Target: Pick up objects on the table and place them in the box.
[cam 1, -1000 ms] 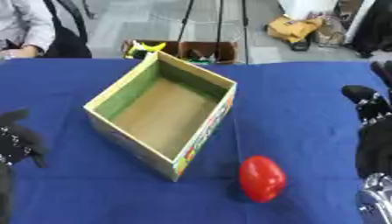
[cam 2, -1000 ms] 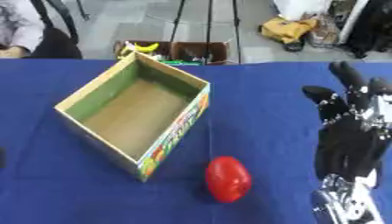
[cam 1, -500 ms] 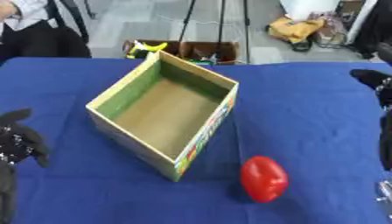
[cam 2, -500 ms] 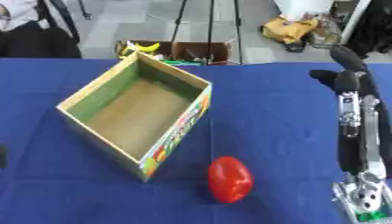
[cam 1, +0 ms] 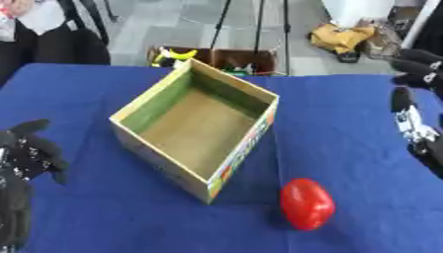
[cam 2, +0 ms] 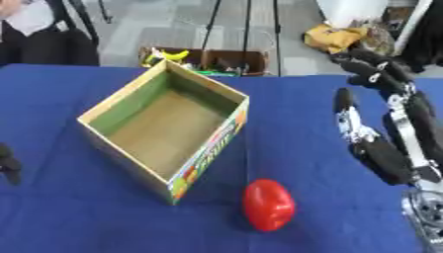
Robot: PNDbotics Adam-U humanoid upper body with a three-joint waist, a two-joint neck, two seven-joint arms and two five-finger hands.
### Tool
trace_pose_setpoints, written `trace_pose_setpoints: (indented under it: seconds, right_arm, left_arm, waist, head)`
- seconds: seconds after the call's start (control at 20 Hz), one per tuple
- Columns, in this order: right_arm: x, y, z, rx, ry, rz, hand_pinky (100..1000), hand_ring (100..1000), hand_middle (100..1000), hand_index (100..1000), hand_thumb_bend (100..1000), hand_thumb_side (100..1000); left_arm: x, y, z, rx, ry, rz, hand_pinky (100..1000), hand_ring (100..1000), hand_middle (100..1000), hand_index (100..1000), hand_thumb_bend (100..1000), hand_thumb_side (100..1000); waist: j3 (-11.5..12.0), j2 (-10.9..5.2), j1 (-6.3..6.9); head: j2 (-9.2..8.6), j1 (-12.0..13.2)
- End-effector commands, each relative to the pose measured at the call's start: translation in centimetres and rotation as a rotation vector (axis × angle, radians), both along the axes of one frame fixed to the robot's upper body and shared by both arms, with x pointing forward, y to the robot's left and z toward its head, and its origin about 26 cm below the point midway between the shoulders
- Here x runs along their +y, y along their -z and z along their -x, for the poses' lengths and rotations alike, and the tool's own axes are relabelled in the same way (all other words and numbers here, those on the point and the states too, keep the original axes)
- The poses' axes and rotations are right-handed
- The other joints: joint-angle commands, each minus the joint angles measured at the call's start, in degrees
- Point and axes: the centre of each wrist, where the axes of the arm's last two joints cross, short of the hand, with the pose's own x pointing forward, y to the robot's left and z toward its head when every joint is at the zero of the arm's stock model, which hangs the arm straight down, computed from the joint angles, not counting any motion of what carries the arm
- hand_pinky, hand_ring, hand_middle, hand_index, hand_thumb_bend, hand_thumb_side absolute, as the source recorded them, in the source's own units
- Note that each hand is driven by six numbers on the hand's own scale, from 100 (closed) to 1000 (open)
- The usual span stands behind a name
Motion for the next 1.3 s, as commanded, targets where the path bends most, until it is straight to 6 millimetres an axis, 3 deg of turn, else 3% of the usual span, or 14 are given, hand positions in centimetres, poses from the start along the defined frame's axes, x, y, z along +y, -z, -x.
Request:
trace_pose_setpoints:
  seconds: [0.05,0.5,0.65,0.8,1.05,1.2,1.3]
  right_arm:
    - [-0.1,-2.0,0.4,0.020,0.033,0.122,778,765,895,872,250,1000]
    - [0.2,-4.6,0.6,0.182,0.023,0.365,787,813,934,915,458,1000]
    - [0.4,-5.1,0.6,0.275,0.007,0.420,792,820,936,915,483,1000]
    - [0.7,-5.7,0.6,0.379,-0.024,0.433,795,817,944,918,419,1000]
    - [1.2,-6.1,0.6,0.560,-0.094,0.445,802,824,965,938,550,1000]
    - [1.5,-6.0,0.6,0.647,-0.131,0.462,796,814,971,954,684,896]
    - [1.6,-6.0,0.6,0.694,-0.142,0.484,790,811,967,962,691,837]
  left_arm:
    - [0.0,-0.6,0.3,-0.022,0.010,-0.012,277,398,425,736,100,1000]
    - [0.1,-0.5,0.3,-0.015,0.013,-0.016,277,399,425,736,100,1000]
    - [0.1,-0.5,0.3,-0.012,0.014,-0.017,276,399,425,736,100,1000]
    - [0.1,-0.4,0.4,-0.007,0.015,-0.019,276,399,425,736,100,1000]
    - [0.1,-0.4,0.4,-0.004,0.014,-0.020,276,399,425,736,100,1000]
    - [0.1,-0.4,0.4,-0.003,0.016,-0.022,275,399,425,736,100,1000]
    - [0.0,-0.4,0.4,-0.002,0.017,-0.023,275,399,425,736,100,1000]
  waist:
    - [0.0,-1.61,-0.03]
    - [0.0,-2.70,-0.12]
    - [0.0,-2.87,-0.21]
    - [0.0,-2.97,-0.27]
    - [0.0,-3.02,-0.40]
    - [0.0,-2.98,-0.49]
    - [0.0,-2.97,-0.56]
  head:
    - [0.36,0.2]
    - [1.24,0.2]
    - [1.46,0.2]
    - [1.63,0.2]
    - [1.77,0.5]
    - [1.83,0.8]
    - [1.84,0.9]
